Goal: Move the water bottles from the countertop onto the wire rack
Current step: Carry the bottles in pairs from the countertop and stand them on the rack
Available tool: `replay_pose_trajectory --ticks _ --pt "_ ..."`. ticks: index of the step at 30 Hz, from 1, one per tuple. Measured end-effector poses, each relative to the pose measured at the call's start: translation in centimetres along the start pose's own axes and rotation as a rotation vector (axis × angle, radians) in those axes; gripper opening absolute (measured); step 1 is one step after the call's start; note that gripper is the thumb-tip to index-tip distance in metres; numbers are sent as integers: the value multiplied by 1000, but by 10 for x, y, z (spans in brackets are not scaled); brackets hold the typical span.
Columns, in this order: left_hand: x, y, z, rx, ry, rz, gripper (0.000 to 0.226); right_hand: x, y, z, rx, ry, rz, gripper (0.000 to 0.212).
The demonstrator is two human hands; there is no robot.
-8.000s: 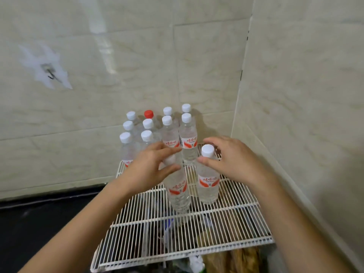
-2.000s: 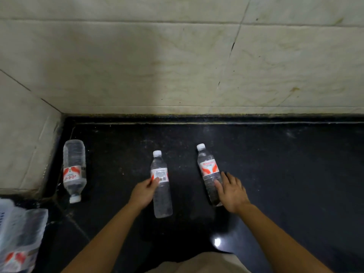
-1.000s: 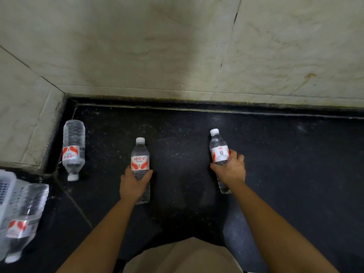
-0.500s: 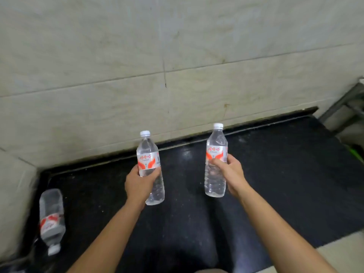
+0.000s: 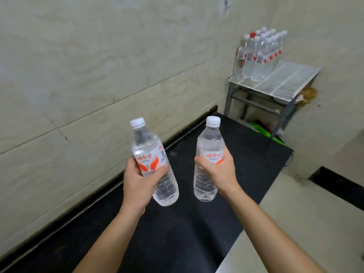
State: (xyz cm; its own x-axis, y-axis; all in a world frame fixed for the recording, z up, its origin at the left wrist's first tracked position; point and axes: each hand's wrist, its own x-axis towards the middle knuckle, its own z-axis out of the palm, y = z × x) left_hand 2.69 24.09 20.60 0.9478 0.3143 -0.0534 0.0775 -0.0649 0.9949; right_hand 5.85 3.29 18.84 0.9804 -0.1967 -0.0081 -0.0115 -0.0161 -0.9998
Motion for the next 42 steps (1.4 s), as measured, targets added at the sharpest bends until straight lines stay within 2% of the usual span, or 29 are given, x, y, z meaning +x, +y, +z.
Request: replay_pose_trajectory --ticks 4,8,12,14,21,29,35,39,42 --pt "-4 11 76 19 -61 24 50 15 2 -74 -61 51 -34 39" --pt "-8 23 169 30 -119 86 46 45 6 -163 -67 99 -34 42" --pt "-15 28 276 18 -139 120 40 87 7 -256 -27 132 -24 55" --pt "-19 33 336 -5 -125 119 47 112 6 -309 -23 127 -24 57" --pt "-9 58 473 -69 -139 93 66 181 -17 -421 -12 158 -49 62" --pt "58 73 612 -100 -182 175 48 290 -13 -505 6 216 -58 59" --pt "140 82 729 -166 -274 169 67 393 -11 -559 -231 213 -87 35" --pt "188 114 791 -187 -299 213 63 467 -33 -589 -285 222 -150 35" --pt "216 131 815 -171 -316 249 49 511 -49 -604 -313 241 -203 30"
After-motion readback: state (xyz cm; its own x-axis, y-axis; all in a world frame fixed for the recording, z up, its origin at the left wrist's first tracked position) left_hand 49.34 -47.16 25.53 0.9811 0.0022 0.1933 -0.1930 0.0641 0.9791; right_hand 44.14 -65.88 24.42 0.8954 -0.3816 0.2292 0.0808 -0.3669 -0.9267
